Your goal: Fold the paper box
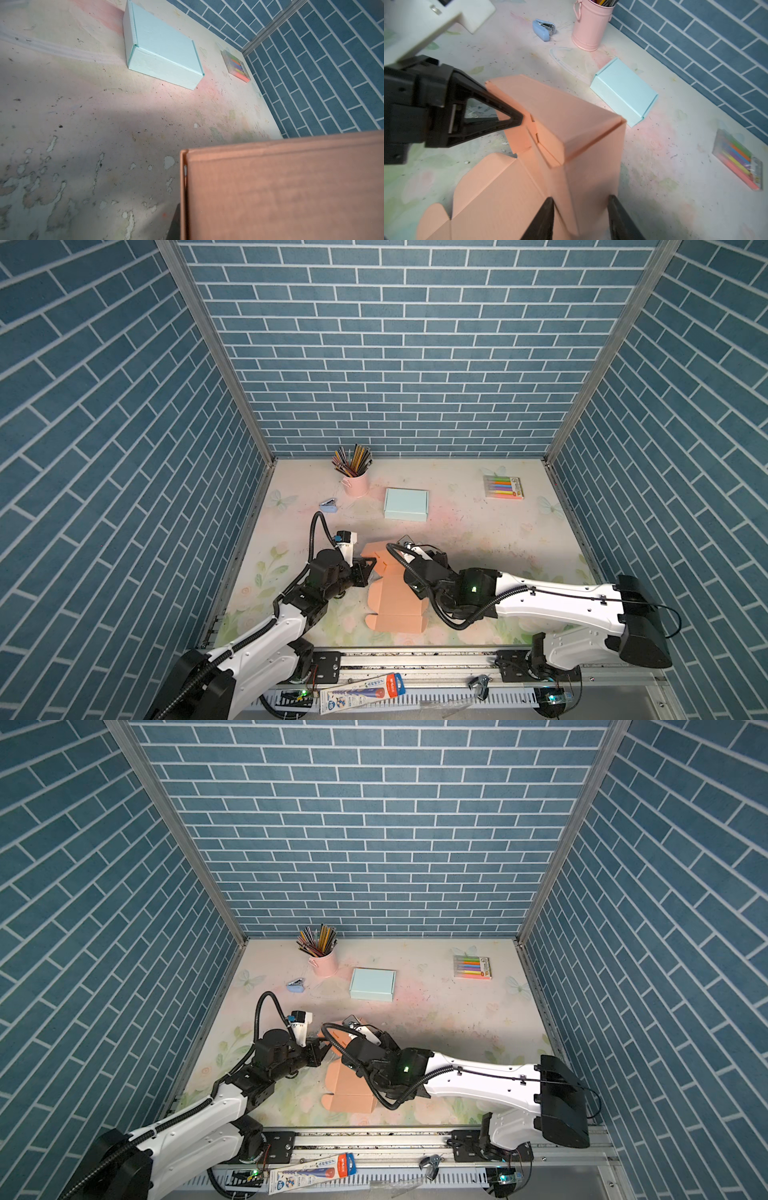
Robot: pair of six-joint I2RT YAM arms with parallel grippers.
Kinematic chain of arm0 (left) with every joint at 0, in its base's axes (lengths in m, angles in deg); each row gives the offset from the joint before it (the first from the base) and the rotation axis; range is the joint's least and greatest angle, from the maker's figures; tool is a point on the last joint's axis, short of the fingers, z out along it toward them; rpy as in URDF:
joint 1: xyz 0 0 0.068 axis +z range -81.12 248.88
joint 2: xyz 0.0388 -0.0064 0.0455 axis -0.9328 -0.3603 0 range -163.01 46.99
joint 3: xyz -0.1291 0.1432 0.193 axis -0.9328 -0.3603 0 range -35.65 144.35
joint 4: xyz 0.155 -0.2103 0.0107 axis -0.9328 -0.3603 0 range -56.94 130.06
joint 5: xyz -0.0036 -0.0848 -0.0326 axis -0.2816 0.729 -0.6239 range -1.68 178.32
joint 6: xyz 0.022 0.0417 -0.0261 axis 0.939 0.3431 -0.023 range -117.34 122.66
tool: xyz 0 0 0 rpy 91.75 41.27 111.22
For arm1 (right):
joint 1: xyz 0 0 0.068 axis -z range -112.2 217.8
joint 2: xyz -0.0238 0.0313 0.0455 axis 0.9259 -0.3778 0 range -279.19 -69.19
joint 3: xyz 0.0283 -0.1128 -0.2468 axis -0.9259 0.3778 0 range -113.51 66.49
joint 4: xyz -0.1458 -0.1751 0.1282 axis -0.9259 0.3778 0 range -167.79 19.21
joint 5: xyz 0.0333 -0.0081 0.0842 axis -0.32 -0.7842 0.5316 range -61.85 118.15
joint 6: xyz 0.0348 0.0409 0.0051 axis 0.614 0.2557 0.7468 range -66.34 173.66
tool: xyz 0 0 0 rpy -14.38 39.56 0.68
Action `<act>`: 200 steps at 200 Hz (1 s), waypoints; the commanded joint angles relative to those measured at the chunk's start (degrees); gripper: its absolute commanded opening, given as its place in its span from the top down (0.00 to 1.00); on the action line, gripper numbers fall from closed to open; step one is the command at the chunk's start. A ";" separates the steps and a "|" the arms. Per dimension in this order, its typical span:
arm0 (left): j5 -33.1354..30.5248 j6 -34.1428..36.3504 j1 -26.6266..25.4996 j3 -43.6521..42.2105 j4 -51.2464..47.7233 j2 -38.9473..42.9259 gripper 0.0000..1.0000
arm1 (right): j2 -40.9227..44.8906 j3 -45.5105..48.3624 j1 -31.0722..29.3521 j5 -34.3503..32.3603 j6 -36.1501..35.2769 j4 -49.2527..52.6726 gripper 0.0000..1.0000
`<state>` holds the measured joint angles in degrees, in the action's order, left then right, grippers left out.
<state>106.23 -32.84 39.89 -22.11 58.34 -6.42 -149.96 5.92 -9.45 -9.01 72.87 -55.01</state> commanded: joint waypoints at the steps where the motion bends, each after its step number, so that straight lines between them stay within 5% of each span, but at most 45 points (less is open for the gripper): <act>1: -0.38 -0.96 -0.87 -0.36 2.31 1.18 0.93 | -2.53 -2.64 -0.83 -7.19 4.94 5.42 0.57; 76: -3.74 -3.59 -3.78 -0.71 2.39 2.69 0.93 | -14.43 -13.88 -2.55 -20.43 16.73 23.56 0.63; 200: -6.51 -4.70 -8.74 0.93 3.06 1.18 0.93 | -19.01 -17.36 -2.55 -27.18 24.78 33.46 0.91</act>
<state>99.78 -36.82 32.74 -22.50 59.39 -5.13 -166.77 -9.45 -12.25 -30.67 91.01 -28.98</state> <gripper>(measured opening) 0.091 0.157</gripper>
